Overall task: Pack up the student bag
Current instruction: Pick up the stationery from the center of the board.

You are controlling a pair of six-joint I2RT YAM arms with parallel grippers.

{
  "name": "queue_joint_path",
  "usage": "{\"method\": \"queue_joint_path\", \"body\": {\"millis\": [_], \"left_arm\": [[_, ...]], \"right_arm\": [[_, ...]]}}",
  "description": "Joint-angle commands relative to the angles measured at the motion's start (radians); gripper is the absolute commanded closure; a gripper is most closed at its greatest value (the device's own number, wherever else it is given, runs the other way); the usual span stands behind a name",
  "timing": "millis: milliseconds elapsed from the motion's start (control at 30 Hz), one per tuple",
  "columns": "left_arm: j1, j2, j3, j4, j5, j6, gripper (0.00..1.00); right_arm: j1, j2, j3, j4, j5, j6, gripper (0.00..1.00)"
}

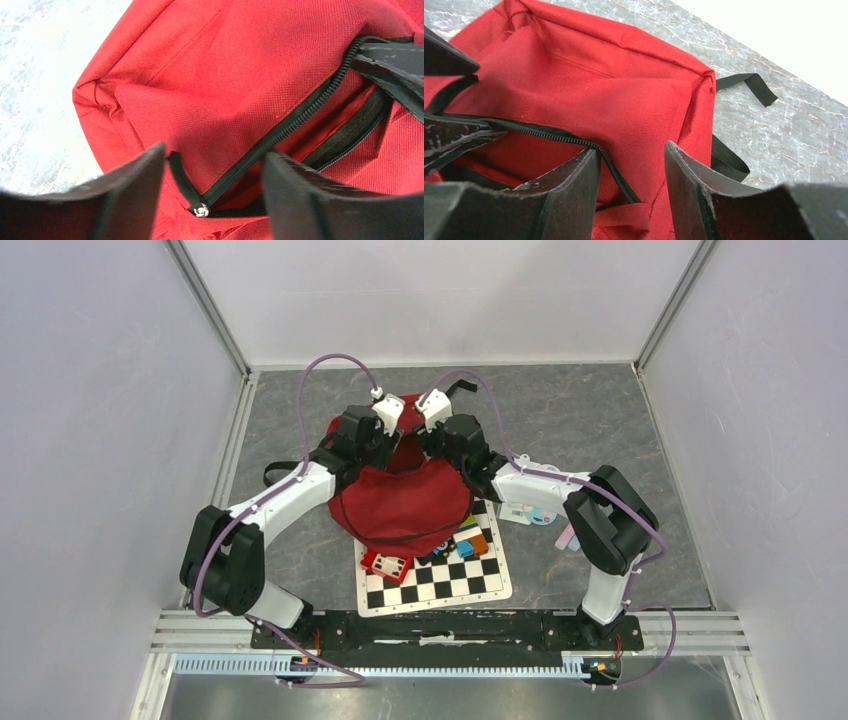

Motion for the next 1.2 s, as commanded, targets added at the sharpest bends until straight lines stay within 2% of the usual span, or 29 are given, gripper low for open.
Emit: {"method": "queue_joint_path", "body": {"millis": [0, 167, 267, 400, 567, 733, 867, 933, 967, 1167], "left_arm": [[-0.028, -0.005, 0.008, 0.078, -0.074, -0.004, 0.49], [-0.034, -0.045, 0.017, 0.054, -0.008, -0.022, 0.87], [-0.033, -0.042, 0.035, 0.025, 0.017, -0.023, 0.98], [-0.033, -0.014, 0.073, -0.017, 0.027, -0.025, 0.98], [-0.034, 0.018, 0.121, -0.083, 0.033, -0.042, 0.98], [-0.064, 0.035, 0.177, -0.166, -0.007, -0.084, 0.98], [-0.091, 0.06, 0.223, -0.225, -0.042, -0.09, 0.98], [-0.091, 0.079, 0.246, -0.252, -0.048, -0.095, 0.98], [-0.091, 0.09, 0.252, -0.26, -0.054, -0.096, 0.98], [-0.094, 0.102, 0.275, -0.287, -0.066, -0.106, 0.98]], "right_arm": [[-0.009, -0.083, 0.014, 0.028, -0.033, 0.035, 0.45], [-0.013, -0.13, -0.007, -0.034, -0.043, 0.05, 0.39], [-0.016, -0.19, -0.051, -0.086, -0.036, 0.064, 0.31], [-0.022, -0.316, -0.111, -0.204, -0.001, 0.097, 0.17], [-0.058, -0.493, -0.181, -0.443, 0.024, 0.163, 0.09], [-0.153, -0.641, -0.265, -0.759, 0.069, 0.271, 0.07], [-0.251, -0.745, -0.323, -0.937, 0.14, 0.334, 0.04], [-0.319, -0.791, -0.366, -0.99, 0.161, 0.359, 0.04], [-0.356, -0.809, -0.382, -1.011, 0.156, 0.37, 0.08], [-0.574, -0.855, -0.489, -1.035, 0.035, 0.389, 0.1]]}}
